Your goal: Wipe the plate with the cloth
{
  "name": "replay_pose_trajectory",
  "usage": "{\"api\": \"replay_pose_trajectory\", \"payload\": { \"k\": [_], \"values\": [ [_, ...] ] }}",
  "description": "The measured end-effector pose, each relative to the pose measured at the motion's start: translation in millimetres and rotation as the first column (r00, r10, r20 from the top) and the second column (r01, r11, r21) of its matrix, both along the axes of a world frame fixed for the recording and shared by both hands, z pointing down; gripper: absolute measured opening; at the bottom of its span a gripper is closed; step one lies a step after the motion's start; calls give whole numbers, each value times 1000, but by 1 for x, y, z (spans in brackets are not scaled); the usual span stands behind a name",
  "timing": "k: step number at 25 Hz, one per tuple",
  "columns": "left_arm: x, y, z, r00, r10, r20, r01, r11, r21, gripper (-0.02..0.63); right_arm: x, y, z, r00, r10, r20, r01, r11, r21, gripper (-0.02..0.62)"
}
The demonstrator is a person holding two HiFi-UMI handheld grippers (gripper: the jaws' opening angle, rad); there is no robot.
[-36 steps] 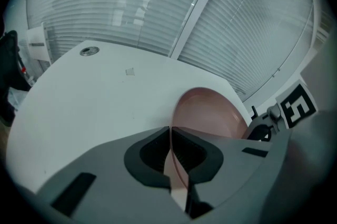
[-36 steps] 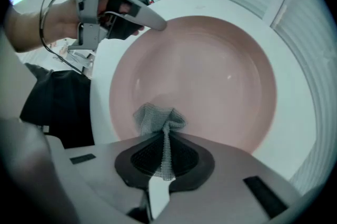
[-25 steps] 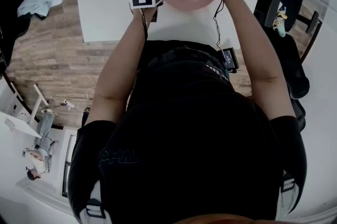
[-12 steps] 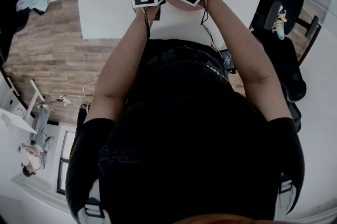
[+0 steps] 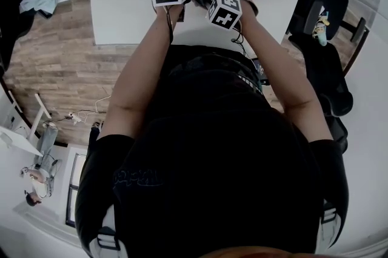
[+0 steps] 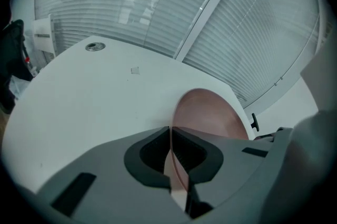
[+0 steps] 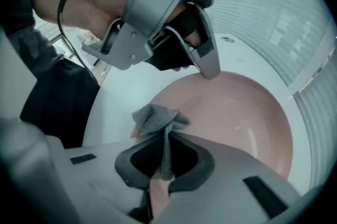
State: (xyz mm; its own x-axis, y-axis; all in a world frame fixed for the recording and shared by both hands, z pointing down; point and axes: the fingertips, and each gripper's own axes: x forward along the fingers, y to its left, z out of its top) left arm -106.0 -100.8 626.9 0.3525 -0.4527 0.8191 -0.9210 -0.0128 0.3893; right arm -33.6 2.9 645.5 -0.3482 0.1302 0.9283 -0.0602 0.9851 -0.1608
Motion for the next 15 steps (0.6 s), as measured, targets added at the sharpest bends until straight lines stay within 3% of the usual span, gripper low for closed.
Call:
{"api": "replay_pose_trajectory", "payload": {
  "k": [8, 15],
  "values": [
    [-3, 1, 2, 1000, -1, -1, 1, 1000, -8, 28, 65, -29, 4, 989, 118, -88, -114, 992, 54, 35],
    [-4, 0, 1, 1000, 11, 1, -11, 1000, -11, 29, 84, -91, 6, 964, 229, -137, -206, 965, 160, 35]
  ]
}}
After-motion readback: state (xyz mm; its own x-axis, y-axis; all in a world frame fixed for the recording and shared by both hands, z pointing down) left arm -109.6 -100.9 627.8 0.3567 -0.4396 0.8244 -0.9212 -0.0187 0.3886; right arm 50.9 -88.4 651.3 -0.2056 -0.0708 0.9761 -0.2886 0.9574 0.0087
